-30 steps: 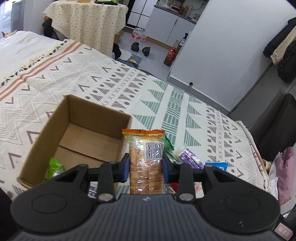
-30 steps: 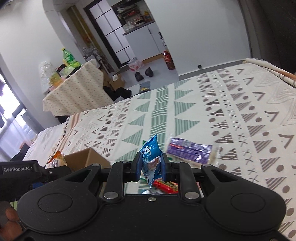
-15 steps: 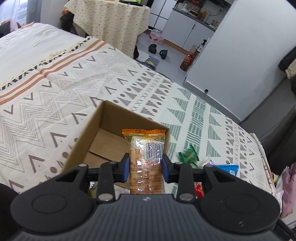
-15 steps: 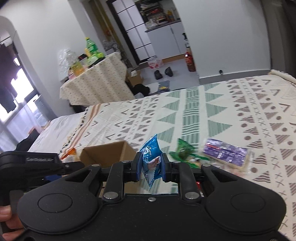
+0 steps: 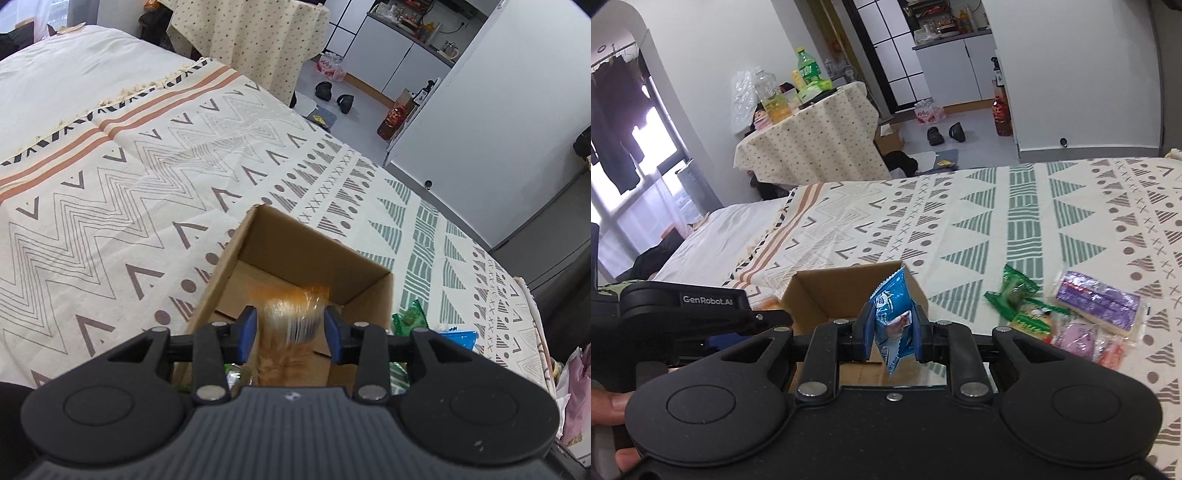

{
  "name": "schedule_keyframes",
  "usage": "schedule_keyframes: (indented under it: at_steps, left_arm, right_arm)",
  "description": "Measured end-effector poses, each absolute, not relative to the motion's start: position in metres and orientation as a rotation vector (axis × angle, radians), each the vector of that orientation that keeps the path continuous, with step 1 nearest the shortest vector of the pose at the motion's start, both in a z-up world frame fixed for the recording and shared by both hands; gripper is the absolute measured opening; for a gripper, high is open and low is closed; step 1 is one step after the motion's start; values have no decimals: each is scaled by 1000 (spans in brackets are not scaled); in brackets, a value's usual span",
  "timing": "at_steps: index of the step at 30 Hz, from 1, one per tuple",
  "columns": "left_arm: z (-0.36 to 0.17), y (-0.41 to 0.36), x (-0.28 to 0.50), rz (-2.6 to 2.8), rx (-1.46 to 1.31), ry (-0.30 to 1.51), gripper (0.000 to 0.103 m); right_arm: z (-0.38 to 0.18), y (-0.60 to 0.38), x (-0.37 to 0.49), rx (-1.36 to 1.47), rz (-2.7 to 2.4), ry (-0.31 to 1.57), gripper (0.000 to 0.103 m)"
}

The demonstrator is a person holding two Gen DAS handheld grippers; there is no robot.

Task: Organize snacks
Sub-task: 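Release the biscuit into the box with the left tool while the right tool releases the blue packet, then move the left tool to the blue-silver candy while the right tool reaches the pink packet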

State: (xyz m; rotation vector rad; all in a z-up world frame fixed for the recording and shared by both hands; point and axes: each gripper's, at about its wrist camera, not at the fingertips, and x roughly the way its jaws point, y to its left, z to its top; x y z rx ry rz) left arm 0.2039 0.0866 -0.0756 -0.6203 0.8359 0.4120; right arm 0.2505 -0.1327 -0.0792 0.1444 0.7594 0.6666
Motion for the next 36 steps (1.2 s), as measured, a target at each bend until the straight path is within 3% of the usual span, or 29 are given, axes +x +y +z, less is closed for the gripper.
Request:
schedule_keyframes:
  at_steps: [8,12,14,18,27,29,36]
  left_arm:
    - [-82,99,198,415,-643,853,48]
    - [-80,99,197,415,-636,852,64]
    - [-78,98,196,418,-630,851,71]
    - [-73,93,195,435,-600,842,81]
    - [-70,75,196,433,-552,860,91]
    - [-69,70,197,424,-545,864,91]
    - [-64,42,201,371,-508,868,92]
  right_arm:
    - [-82,-114,246,129,703,770,22]
    - [-81,-107,242,128,741,764,31]
    - [-80,-107,242,117,736,764,42]
    - [-78,-121,247,135,698,766,44]
    - [-81,-157,255,161,604,825,54]
    - [-82,-165,256,168,587,829,63]
    - [-83,-199,262,223,528,833,78]
